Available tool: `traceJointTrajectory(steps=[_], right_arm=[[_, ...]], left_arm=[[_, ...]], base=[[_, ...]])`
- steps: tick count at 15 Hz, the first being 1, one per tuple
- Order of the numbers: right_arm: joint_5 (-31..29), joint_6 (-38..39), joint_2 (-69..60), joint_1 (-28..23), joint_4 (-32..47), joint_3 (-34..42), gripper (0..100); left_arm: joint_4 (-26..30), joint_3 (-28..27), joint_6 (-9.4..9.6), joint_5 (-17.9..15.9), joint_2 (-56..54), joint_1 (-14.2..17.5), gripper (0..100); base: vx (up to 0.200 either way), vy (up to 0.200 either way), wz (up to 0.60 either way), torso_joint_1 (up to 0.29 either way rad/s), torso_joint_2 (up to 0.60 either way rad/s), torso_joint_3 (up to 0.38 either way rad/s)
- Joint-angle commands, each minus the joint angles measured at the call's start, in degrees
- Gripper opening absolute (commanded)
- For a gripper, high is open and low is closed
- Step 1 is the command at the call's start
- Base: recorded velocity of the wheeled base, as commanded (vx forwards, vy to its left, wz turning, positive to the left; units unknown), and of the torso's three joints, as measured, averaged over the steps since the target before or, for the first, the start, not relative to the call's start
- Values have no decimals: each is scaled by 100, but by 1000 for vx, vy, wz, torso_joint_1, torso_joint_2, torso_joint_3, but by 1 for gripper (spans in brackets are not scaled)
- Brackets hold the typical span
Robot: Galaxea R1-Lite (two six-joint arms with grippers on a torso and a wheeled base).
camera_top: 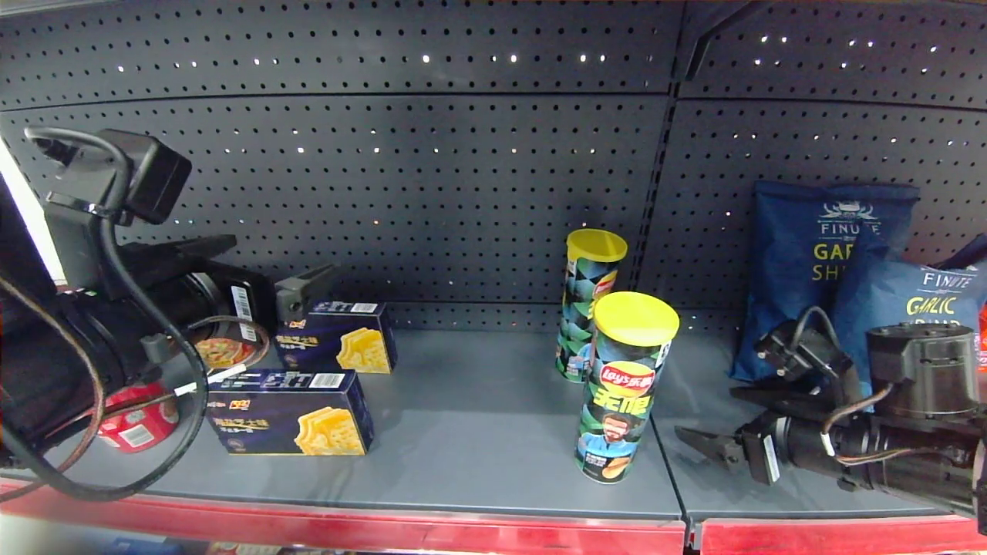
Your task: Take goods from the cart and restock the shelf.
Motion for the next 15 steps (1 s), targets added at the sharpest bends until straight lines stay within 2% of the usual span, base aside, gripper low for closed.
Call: traceJointTrajectory(steps=[1,6,15], right_arm=[[0,5,333,131,2,-234,100],[-71,23,614,359,-7,-542,100],[-62,23,685,438,-130,-560,100]], left_arm=[[-1,21,-1,-1,-55,62,100],[-10,30,-10,-1,-19,71,100],[-27,153,-27,-1,-11,80,100]], base=[[0,0,0,0,0,0],[0,0,0,0,0,0],[0,0,0,0,0,0]])
